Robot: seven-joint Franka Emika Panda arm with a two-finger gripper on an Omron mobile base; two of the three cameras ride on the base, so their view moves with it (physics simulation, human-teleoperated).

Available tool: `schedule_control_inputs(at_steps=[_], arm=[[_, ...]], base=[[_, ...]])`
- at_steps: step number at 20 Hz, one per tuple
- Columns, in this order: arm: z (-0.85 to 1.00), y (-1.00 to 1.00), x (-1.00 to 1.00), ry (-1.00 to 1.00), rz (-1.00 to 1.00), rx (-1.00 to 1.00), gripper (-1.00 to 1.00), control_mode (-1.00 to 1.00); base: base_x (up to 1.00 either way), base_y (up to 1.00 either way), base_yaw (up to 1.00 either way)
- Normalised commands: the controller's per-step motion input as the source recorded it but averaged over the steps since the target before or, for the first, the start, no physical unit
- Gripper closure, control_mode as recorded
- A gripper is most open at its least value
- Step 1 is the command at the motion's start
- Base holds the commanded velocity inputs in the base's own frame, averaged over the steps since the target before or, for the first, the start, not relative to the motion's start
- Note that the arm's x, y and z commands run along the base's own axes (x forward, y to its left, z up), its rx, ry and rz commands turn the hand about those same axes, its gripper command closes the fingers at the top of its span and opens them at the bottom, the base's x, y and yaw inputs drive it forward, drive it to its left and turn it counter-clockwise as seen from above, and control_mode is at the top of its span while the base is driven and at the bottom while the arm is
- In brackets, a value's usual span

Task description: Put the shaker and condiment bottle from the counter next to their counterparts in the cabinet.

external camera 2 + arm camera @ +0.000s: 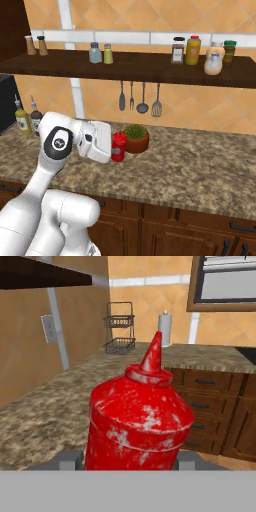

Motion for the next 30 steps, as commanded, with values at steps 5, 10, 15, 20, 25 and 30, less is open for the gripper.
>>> schedule_control_inputs(at_steps=[5,10,15,20,25,30], arm=[[0.59,-0.09,-0.57,-0.11,0.0,0.03,1.0,-1.0],[0.65,-0.11,-0.61,-0.1,0.0,0.03,1.0,-1.0],[0.83,0.0,-0.24,-0.01,0.0,0.01,1.0,-1.0],[0.7,0.0,0.0,0.0,0.0,0.0,1.0,-1.0],[0.67,-0.01,0.0,0.0,-0.02,-0.01,1.0,-1.0],[0.3,-0.01,0.0,0.05,0.0,0.0,1.0,-1.0]], base=[[0.0,0.0,0.0],[0.0,0.0,0.0],[0.0,0.0,0.0],[0.0,0.0,0.0],[0.0,0.0,0.0],[0.0,0.0,0.0]])
